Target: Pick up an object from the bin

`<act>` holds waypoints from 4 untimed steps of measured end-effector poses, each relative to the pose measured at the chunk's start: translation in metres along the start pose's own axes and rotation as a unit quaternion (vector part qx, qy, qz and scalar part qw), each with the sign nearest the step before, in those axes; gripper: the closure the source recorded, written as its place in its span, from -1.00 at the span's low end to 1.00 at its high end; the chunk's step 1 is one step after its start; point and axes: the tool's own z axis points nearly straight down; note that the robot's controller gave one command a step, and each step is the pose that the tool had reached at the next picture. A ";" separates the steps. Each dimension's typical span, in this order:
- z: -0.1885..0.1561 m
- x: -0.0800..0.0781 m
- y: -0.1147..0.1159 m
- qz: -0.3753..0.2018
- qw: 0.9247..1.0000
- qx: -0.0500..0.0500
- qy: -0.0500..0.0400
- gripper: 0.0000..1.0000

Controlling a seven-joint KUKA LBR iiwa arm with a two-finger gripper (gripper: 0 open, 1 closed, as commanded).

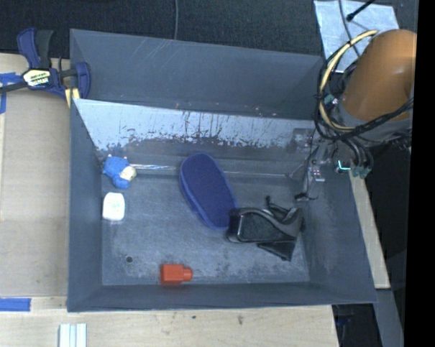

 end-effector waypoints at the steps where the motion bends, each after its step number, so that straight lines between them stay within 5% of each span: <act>1: 0.132 0.022 -0.007 0.019 1.000 0.001 -0.004 -1.00; 2: 0.097 0.041 0.019 -0.018 1.000 0.002 -0.005 -1.00; 4: 0.127 0.050 0.038 0.138 0.990 0.002 -0.006 -1.00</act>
Offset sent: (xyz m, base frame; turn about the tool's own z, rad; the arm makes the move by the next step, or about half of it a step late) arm -0.0230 -0.0065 -0.1290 0.0376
